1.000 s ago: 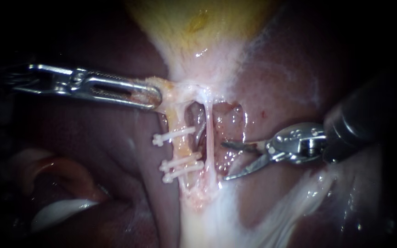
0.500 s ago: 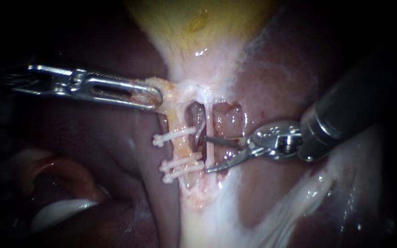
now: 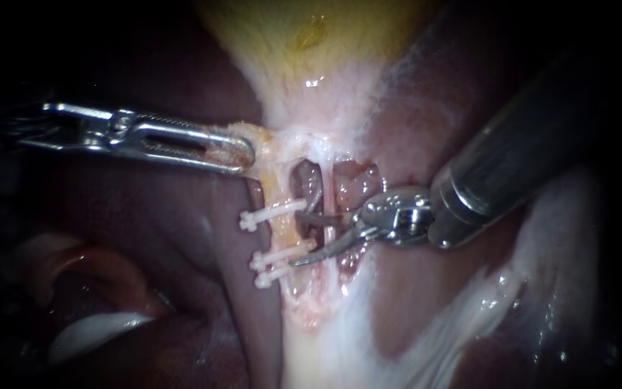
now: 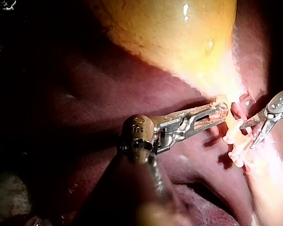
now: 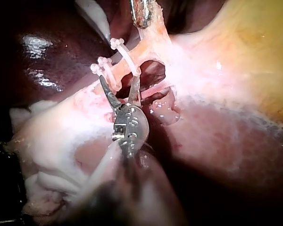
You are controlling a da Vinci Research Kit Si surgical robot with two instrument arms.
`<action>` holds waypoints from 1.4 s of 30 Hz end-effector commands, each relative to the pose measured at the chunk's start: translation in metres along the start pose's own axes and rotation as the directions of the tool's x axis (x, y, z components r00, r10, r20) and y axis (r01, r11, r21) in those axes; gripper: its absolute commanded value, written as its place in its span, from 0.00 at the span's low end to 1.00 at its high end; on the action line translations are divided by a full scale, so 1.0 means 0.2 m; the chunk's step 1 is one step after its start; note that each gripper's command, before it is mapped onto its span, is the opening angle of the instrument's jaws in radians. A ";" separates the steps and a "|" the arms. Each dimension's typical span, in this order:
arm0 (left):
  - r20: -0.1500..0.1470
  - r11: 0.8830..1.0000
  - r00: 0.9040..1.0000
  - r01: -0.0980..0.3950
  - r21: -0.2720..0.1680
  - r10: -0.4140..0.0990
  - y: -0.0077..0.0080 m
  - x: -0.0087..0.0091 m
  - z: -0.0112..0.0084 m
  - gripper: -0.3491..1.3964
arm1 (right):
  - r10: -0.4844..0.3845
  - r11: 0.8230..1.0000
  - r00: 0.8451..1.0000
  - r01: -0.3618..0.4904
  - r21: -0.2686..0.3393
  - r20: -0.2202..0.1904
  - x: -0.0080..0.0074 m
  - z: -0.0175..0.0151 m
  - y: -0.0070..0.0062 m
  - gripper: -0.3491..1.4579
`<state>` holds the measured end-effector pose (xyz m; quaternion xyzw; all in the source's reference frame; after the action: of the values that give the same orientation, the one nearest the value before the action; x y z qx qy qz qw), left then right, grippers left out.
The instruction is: Go to the cutting position left tube
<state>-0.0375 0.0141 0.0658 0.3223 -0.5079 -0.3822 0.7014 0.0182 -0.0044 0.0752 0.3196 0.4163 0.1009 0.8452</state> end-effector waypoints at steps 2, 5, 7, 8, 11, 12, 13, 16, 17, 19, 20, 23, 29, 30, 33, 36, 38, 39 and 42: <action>0.000 1.000 1.000 0.000 0.000 0.000 0.000 0.000 0.000 0.08 | 0.001 1.000 1.000 -0.001 -0.002 0.000 0.001 0.001 0.000 0.84; 0.000 1.000 1.000 0.000 0.000 0.000 0.000 0.000 0.000 0.08 | 0.000 1.000 1.000 0.000 0.012 0.005 0.000 0.002 0.000 0.84; 0.000 1.000 1.000 0.000 0.000 0.000 0.000 0.000 0.000 0.08 | 0.003 1.000 1.000 -0.003 0.026 -0.006 0.000 0.003 0.000 0.84; 0.000 1.000 1.000 0.000 0.000 0.000 0.000 0.000 0.000 0.08 | 0.006 0.999 1.000 -0.006 0.038 -0.013 0.001 0.004 0.000 0.84; 0.000 1.000 1.000 0.000 0.000 0.000 0.000 0.000 0.000 0.08 | 0.018 0.998 0.999 -0.015 0.064 -0.038 0.002 0.004 -0.001 0.84; 0.000 1.000 1.000 0.000 0.000 0.000 0.000 0.000 0.000 0.08 | 0.023 0.997 0.999 -0.020 0.074 -0.048 0.003 0.004 -0.001 0.84; 0.000 1.000 1.000 0.000 0.000 0.000 0.000 0.000 0.000 0.08 | 0.023 0.996 0.998 -0.018 0.084 -0.058 0.003 0.005 -0.001 0.84; 0.000 1.000 1.000 0.000 -0.001 0.000 0.000 0.000 0.000 0.08 | 0.041 0.993 0.996 -0.032 0.111 -0.077 0.005 0.006 -0.001 0.84; 0.000 1.000 1.000 0.000 -0.001 0.000 0.000 0.000 0.000 0.08 | 0.042 0.992 0.996 -0.032 0.119 -0.084 0.006 0.007 -0.001 0.84; 0.000 1.000 1.000 0.000 -0.001 0.000 0.000 0.000 0.000 0.08 | 0.048 0.990 0.994 -0.034 0.138 -0.099 0.007 0.008 -0.001 0.84; 0.000 1.000 1.000 0.000 -0.001 0.000 0.001 0.000 0.000 0.08 | 0.056 0.988 0.993 -0.039 0.147 -0.108 0.007 0.009 -0.001 0.84; 0.000 1.000 1.000 0.000 -0.001 0.000 0.002 0.000 0.000 0.08 | 0.071 0.983 0.990 -0.049 0.175 -0.122 0.009 0.011 -0.001 0.84; 0.000 1.000 1.000 0.000 -0.001 0.000 0.004 0.000 0.000 0.08 | 0.083 0.977 0.988 -0.055 0.208 -0.127 0.009 0.017 0.000 0.84; 0.000 1.000 1.000 0.000 -0.001 0.000 0.004 0.000 0.000 0.08 | 0.081 0.976 0.988 -0.052 0.211 -0.132 0.009 0.018 0.001 0.84; 0.000 1.000 1.000 0.000 -0.001 0.000 0.004 0.000 0.001 0.07 | 0.098 0.972 0.985 -0.064 0.226 -0.144 0.009 0.021 0.002 0.84; 0.000 1.000 1.000 0.001 -0.001 -0.001 0.004 -0.001 0.000 0.06 | 0.117 0.967 0.981 -0.076 0.242 -0.158 0.010 0.025 0.003 0.82; 0.000 1.000 1.000 0.002 0.000 -0.002 0.005 -0.001 -0.001 0.05 | 0.121 0.966 0.978 -0.077 0.246 -0.167 0.010 0.026 0.005 0.82; 0.000 1.000 1.000 0.002 0.001 -0.002 0.005 -0.002 -0.002 0.05 | 0.127 0.965 0.977 -0.082 0.249 -0.171 0.009 0.026 0.005 0.82; 0.000 1.000 1.000 0.004 0.002 -0.004 0.006 -0.003 -0.003 0.05 | 0.141 0.963 0.971 -0.090 0.256 -0.191 0.008 0.025 0.007 0.82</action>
<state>-0.0367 0.0153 0.0664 0.3235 -0.5075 -0.3835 0.7006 0.0233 -0.0048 0.0774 0.4334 0.4936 0.1323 0.7423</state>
